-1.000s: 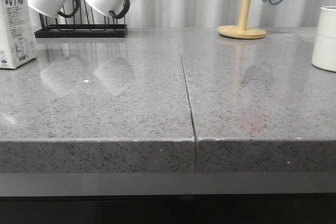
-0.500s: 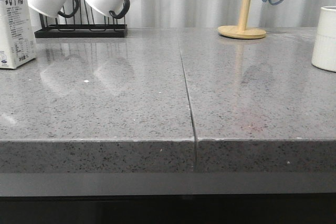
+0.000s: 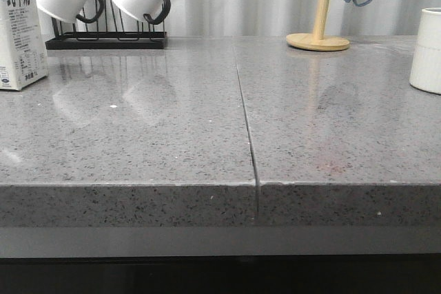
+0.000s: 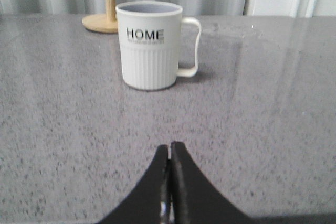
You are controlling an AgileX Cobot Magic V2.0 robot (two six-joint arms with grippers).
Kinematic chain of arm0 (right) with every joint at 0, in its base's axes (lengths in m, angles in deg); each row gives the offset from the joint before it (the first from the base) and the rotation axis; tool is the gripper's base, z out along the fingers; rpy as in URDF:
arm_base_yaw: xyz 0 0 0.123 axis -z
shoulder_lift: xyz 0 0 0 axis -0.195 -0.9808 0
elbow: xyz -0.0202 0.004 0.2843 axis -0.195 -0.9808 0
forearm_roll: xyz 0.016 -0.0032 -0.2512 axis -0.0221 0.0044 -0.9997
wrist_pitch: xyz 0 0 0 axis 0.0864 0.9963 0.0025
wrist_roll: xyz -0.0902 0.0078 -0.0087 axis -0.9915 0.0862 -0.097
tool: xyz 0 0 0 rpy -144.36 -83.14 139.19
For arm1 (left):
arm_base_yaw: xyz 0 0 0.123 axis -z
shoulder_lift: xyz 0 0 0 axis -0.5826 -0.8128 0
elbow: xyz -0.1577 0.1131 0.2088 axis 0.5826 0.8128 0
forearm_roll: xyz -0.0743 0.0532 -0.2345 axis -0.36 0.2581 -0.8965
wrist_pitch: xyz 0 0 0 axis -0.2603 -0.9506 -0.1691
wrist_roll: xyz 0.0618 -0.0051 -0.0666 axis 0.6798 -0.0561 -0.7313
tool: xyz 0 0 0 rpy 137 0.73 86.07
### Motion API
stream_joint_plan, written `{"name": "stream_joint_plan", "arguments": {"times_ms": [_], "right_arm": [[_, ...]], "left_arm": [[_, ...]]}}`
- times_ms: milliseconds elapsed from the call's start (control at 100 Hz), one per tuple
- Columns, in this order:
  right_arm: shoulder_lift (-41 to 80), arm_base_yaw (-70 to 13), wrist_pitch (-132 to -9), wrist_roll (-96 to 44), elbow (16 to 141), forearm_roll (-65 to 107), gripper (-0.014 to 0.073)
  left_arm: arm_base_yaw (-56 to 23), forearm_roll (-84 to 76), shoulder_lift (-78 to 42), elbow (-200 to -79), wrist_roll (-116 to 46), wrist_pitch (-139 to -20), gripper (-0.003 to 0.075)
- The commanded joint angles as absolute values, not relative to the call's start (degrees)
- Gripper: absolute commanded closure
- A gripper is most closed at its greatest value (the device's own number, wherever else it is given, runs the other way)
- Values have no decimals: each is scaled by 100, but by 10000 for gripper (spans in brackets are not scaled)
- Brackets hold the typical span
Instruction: Place milk next to cup
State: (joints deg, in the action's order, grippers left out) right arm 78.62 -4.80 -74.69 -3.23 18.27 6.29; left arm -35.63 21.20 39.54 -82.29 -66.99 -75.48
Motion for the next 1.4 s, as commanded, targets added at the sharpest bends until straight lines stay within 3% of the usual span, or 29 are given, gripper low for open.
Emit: {"name": "stream_joint_plan", "arguments": {"times_ms": [0, 280, 1040, 1130, 1300, 1390], "right_arm": [[7968, -446, -7852, -345, 2229, 557, 659], [7773, -446, -7124, -345, 3137, 557, 659], [6100, -457, -7608, -326, 3329, 757, 650], [5937, -457, -7783, -326, 3329, 842, 585], [5577, -457, -8042, -326, 3329, 842, 372], [5316, -457, -8283, -326, 3329, 842, 325]], "left_arm": [[-3568, 2101, 4126, -7972, -6762, -7129, 741], [-3568, 2101, 4126, -7972, -6762, -7129, 741], [-3568, 2101, 4126, -7972, -6762, -7129, 741], [-3568, 2101, 4126, -7972, -6762, -7129, 741], [-3563, 2101, 4126, -7972, -6762, -7129, 741], [-3568, 2101, 4126, -7972, -6762, -7129, 741]]}}
